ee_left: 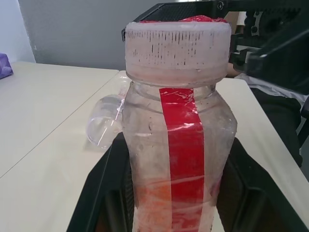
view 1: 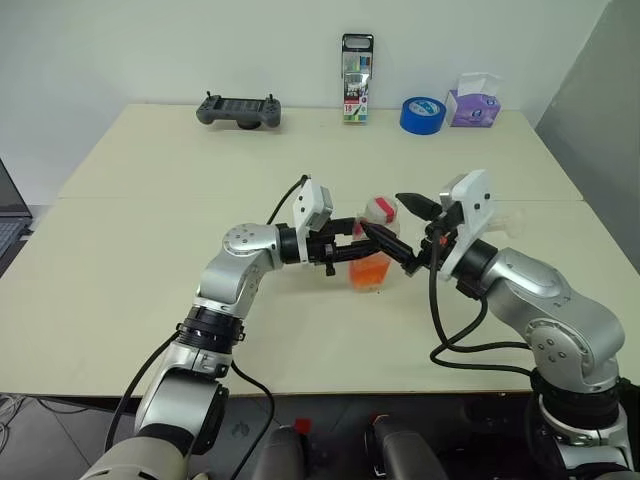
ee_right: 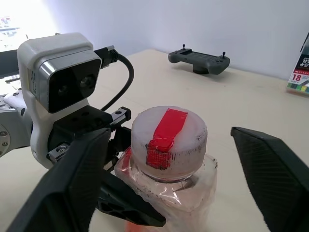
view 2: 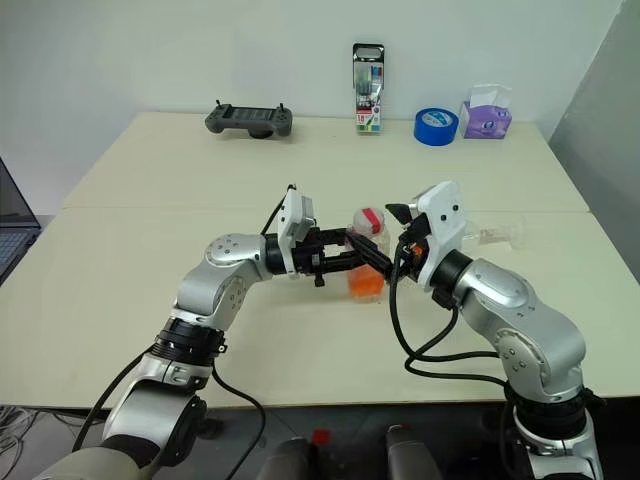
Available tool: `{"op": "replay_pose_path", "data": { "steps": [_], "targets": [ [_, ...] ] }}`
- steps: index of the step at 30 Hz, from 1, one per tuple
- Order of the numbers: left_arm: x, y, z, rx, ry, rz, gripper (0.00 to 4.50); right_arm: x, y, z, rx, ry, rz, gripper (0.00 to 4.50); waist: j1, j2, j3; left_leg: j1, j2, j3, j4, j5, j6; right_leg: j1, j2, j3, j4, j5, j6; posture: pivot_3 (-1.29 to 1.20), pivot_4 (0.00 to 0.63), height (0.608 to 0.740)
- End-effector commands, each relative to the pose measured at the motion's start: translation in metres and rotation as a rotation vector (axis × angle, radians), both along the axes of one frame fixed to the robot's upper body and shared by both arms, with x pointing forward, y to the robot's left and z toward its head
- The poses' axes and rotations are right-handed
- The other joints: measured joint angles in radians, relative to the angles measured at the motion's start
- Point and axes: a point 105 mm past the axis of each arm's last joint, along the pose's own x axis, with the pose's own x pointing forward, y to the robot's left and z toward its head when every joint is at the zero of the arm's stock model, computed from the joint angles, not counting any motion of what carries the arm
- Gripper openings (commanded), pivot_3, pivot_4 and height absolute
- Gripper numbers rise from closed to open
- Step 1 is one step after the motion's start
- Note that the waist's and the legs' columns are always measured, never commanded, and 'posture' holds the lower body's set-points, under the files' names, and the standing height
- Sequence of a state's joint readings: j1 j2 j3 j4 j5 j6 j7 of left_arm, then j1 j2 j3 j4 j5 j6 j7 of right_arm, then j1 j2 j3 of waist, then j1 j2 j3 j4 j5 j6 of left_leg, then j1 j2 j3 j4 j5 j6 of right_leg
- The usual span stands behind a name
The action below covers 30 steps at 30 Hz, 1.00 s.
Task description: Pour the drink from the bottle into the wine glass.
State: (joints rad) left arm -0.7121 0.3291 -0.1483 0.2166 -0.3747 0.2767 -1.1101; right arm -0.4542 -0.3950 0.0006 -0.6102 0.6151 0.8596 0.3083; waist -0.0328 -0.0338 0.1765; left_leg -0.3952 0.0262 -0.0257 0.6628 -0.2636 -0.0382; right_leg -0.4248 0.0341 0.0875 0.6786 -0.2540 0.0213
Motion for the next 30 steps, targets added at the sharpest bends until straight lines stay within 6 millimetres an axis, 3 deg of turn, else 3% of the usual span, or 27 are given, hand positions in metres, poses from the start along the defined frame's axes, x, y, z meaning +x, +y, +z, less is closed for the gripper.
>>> {"op": "replay_pose_path", "data": {
  "steps": [1,4,10,17,23,30],
  "targets": [
    [-0.005,0.000,0.015,-0.022,-0.063,-0.011,1.77,-0.004,0.002,0.017,0.039,-0.065,0.022,2.89,0.000,0.000,0.000,0.000,0.000,0.000,0.000,0.000,0.000,0.000,0.000,0.000,0.000,0.000,0.000,0.00,0.150,0.740],
    [-0.006,0.001,0.014,-0.020,-0.060,-0.010,1.77,-0.004,0.002,0.019,0.052,-0.063,0.027,1.88,0.000,0.000,0.000,0.000,0.000,0.000,0.000,0.000,0.000,0.000,0.000,0.000,0.000,0.000,0.000,0.00,0.150,0.740],
    [-0.015,-0.001,0.014,-0.017,-0.056,-0.058,1.77,0.000,-0.007,0.020,0.027,-0.057,0.082,1.88,0.000,0.000,0.000,0.000,0.000,0.000,0.000,0.000,0.000,0.000,0.000,0.000,0.000,0.000,0.000,0.00,0.150,0.740],
    [-0.059,-0.005,0.021,0.016,-0.032,-0.350,1.77,0.002,-0.014,0.025,-0.213,-0.035,0.478,1.88,-0.003,0.001,0.001,0.001,-0.001,0.001,0.000,0.000,0.001,0.000,0.001,-0.003,-0.001,0.000,0.000,0.00,0.150,0.740],
    [-0.050,-0.003,0.025,0.032,-0.059,-0.312,1.77,0.008,-0.023,0.037,-0.183,-0.011,0.486,1.88,-0.001,0.001,0.001,0.001,0.000,-0.001,0.000,-0.001,0.001,0.001,0.002,-0.005,0.000,0.000,0.000,0.00,0.150,0.740],
    [-0.043,0.000,0.016,0.022,-0.058,-0.219,1.77,-0.022,-0.055,0.038,-0.165,0.028,0.322,4.26,0.006,0.001,0.001,-0.003,0.001,-0.003,0.002,-0.001,0.001,0.000,-0.003,-0.007,-0.001,0.000,0.000,0.00,0.150,0.740]
  ]
}}
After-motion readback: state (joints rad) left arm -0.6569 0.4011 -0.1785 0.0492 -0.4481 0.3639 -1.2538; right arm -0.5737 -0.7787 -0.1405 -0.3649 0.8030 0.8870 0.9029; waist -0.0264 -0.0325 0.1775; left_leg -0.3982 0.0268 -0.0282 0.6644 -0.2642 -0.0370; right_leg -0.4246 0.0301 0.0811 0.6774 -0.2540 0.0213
